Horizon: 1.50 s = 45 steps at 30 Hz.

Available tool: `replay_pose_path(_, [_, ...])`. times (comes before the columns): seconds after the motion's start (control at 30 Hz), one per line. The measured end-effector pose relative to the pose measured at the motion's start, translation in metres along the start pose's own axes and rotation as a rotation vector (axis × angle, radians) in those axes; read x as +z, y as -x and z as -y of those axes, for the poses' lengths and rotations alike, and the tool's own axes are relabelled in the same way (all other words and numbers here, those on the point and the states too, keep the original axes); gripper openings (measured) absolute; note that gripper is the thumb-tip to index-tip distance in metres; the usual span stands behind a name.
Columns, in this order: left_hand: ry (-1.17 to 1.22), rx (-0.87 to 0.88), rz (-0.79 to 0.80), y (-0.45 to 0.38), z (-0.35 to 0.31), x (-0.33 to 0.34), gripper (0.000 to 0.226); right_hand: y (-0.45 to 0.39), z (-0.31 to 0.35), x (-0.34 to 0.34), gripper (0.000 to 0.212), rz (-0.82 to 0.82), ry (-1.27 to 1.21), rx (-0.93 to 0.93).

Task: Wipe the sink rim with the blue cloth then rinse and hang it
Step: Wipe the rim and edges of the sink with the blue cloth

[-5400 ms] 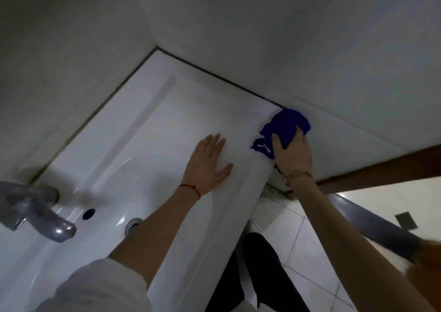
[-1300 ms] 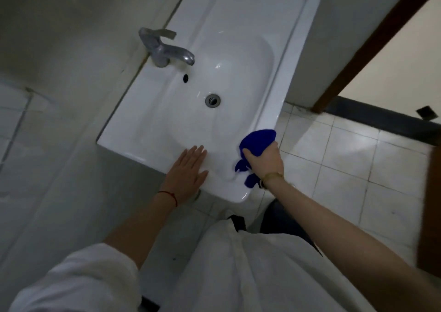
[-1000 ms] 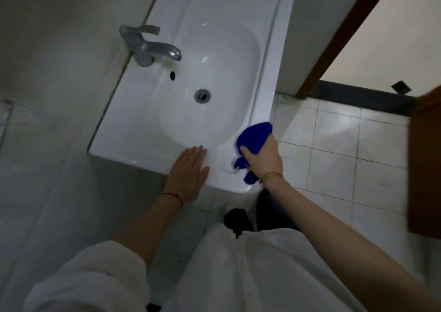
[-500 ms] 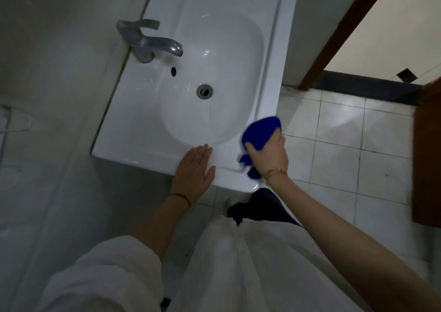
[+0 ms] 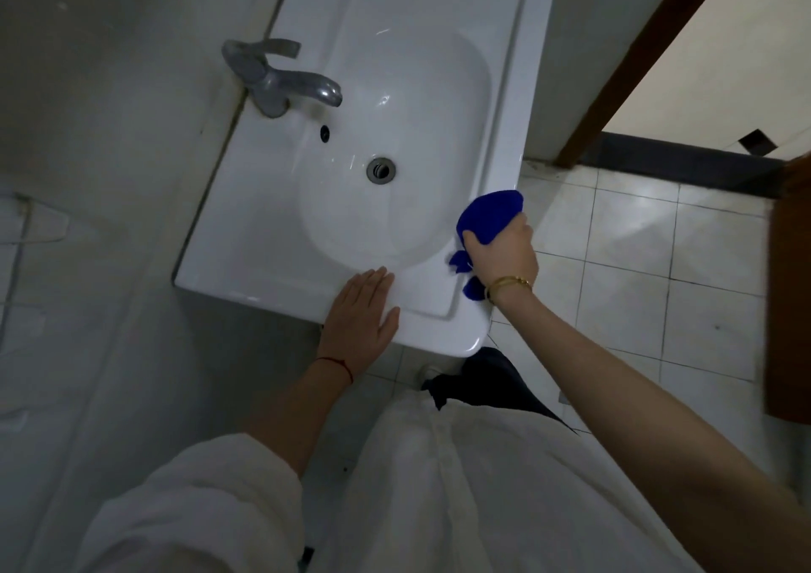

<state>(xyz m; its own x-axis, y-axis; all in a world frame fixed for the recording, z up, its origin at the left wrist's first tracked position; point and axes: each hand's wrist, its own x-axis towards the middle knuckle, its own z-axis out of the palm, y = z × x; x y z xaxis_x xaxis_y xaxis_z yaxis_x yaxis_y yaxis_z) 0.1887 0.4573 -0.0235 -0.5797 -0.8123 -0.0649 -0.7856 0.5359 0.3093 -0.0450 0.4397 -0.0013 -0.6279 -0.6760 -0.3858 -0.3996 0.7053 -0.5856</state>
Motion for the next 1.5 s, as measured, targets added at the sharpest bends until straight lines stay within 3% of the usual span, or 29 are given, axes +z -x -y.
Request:
replay_pose_path(0.13, [0.003,0.004,0.003,0.001,0.000,0.000,0.052,0.050,-0.028,0.012,0.097,0.030,0.040,-0.034])
replay_pose_path(0.27, [0.041,-0.037,0.000,0.001,-0.003,0.000,0.055,0.050,-0.034,0.012,0.090,0.061,0.062,-0.024])
replay_pose_path(0.57, [0.192,-0.281,-0.094,-0.015,-0.032,0.005,0.049,-0.032,0.002,-0.003,0.076,0.020,0.046,-0.025])
replay_pose_path(0.83, [0.177,-0.498,-0.249,-0.045,-0.055,0.011,0.021,-0.105,0.027,-0.013,0.074,0.026,0.062,-0.053])
replay_pose_path(1.17, [0.208,-0.839,-0.299,-0.100,-0.097,0.027,0.023,-0.219,0.076,-0.046,0.076,0.104,0.103,-0.100])
replay_pose_path(1.33, [0.272,-0.851,-0.353,-0.136,-0.129,0.029,0.024,-0.224,0.074,-0.048,0.096,0.107,0.182,-0.142])
replay_pose_path(1.5, [0.294,-0.669,-0.409,-0.202,-0.158,0.026,0.027,-0.242,0.073,-0.055,0.099,0.199,0.223,-0.182])
